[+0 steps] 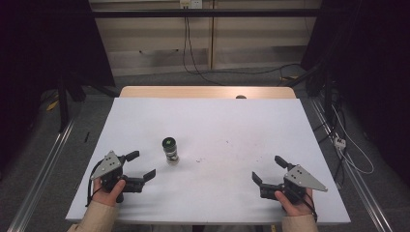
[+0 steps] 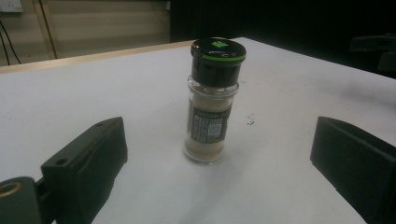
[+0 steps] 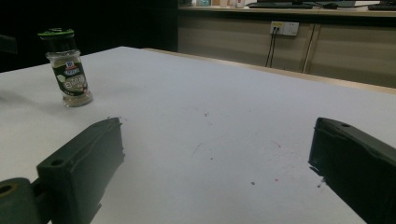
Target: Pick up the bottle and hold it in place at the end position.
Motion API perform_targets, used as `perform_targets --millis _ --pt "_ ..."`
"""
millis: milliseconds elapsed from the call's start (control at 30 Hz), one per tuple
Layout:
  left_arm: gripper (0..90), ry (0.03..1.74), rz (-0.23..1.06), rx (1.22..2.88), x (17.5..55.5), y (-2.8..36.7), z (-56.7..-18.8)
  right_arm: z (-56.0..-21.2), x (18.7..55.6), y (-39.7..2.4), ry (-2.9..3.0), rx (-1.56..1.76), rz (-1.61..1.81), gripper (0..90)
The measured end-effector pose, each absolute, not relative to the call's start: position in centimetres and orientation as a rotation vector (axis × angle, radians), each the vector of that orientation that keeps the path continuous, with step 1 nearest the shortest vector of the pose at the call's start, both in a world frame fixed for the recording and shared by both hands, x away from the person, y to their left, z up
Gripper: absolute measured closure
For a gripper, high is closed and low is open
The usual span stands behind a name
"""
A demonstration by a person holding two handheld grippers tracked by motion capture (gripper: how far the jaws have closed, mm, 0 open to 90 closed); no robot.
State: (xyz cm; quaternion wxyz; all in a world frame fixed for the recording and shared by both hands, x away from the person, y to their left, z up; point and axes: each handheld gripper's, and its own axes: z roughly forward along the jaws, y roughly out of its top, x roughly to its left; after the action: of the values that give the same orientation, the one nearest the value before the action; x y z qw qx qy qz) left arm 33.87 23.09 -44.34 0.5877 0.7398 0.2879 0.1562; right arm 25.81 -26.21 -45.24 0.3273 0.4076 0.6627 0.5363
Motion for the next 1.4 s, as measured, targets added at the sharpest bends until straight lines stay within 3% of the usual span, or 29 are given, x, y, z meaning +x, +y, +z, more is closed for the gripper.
perform_targets --millis 767,1400 --pt "5.2 0.727 0.423 1.73 35.5 20.0 -43.7 -45.2 25.9 -26.0 1.745 1.066 1.386 2.5" --pt "14.4 0.797 0.456 1.823 36.9 16.7 -44.7 -45.2 25.9 -26.1 1.748 1.063 1.378 2.6"
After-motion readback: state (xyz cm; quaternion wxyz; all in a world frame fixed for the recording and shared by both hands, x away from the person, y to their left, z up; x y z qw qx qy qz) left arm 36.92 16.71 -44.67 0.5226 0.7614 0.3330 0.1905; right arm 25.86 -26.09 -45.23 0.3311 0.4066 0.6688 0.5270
